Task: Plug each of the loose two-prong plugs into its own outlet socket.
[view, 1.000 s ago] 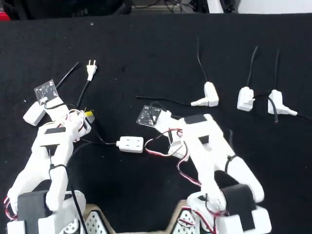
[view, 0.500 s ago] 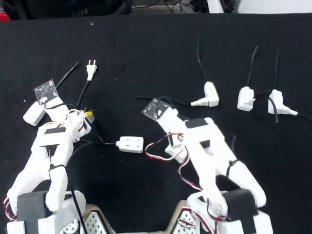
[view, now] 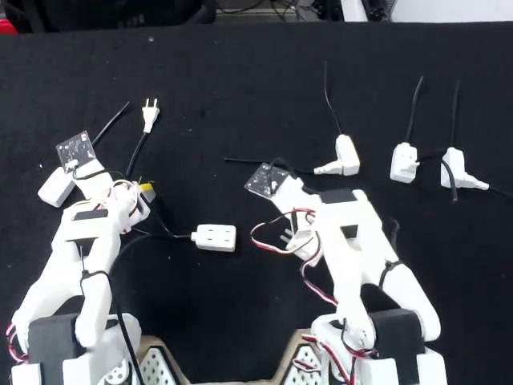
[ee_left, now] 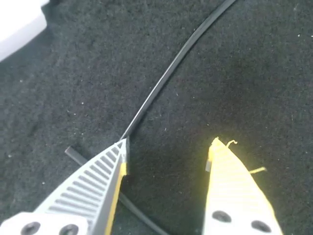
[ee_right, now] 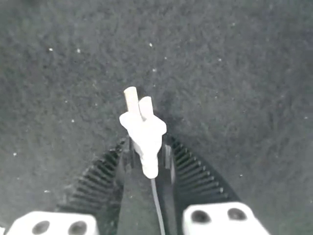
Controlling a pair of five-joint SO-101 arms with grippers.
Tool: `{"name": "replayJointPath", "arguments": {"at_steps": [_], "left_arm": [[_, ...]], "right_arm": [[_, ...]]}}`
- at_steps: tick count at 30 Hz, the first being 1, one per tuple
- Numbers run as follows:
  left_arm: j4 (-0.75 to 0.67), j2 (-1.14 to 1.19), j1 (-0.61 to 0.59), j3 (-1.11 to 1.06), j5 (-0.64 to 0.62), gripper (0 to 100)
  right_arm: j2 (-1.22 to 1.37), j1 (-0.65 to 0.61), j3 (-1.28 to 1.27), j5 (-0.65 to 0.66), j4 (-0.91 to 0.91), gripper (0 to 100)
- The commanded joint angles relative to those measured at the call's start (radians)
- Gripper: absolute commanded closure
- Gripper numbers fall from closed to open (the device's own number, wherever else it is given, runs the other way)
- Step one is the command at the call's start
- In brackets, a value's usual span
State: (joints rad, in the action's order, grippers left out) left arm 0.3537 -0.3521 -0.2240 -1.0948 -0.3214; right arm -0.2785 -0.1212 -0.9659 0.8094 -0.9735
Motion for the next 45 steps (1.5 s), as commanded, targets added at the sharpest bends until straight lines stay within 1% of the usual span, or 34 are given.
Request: {"name": "replayJointPath", "arguments": {"at_steps": [1,3,6,7,9,15,20,22,24,26,29,32,37,39,45], "left_arm": [[-0.011,-0.018,-0.008,0.012,-0.005,74],[-0.011,-0.018,-0.008,0.012,-0.005,74],[-0.011,-0.018,-0.008,0.01,-0.005,74],[-0.011,-0.018,-0.008,0.01,-0.005,74],[-0.011,-0.018,-0.008,0.01,-0.005,74],[-0.011,-0.018,-0.008,0.012,-0.005,74],[-0.012,-0.018,-0.008,0.012,-0.005,74],[-0.011,-0.018,-0.008,0.012,-0.005,74],[-0.011,-0.018,-0.008,0.012,-0.005,74],[-0.011,-0.018,-0.008,0.012,-0.005,74],[-0.011,-0.018,-0.008,0.01,-0.005,74],[-0.011,-0.018,-0.008,0.012,-0.005,74],[-0.011,-0.018,-0.008,0.012,-0.005,74],[-0.011,-0.018,-0.008,0.01,-0.005,74],[-0.011,-0.018,-0.005,0.012,-0.005,74]], "right_arm": [[-0.005,-0.041,0.03,0.006,-0.002,90.7],[-0.002,-0.084,0.025,0.005,-0.003,90.7],[-0.008,-0.112,0.002,0.005,0.003,90.7],[-0.008,-0.112,-0.001,0.005,0.002,91.8],[-0.008,-0.104,-0.002,0.008,-0.003,98.5],[-0.024,-0.049,0.004,0.0,-0.064,98.8],[-0.073,-0.054,-0.004,-0.155,-0.015,98.5],[-0.076,-0.072,-0.012,-0.187,-0.008,95.1],[-0.076,-0.091,-0.028,-0.186,-0.015,90.4],[-0.084,-0.086,-0.039,-0.184,-0.02,89.0],[-0.082,-0.052,-0.047,-0.135,-0.02,91.7],[-0.084,-0.023,-0.061,-0.112,-0.014,92.0],[-0.084,-0.02,-0.051,-0.115,-0.005,92.9],[-0.084,-0.02,-0.051,-0.121,0.021,98.8],[-0.085,-0.02,-0.031,-0.138,0.023,98.8]]}}
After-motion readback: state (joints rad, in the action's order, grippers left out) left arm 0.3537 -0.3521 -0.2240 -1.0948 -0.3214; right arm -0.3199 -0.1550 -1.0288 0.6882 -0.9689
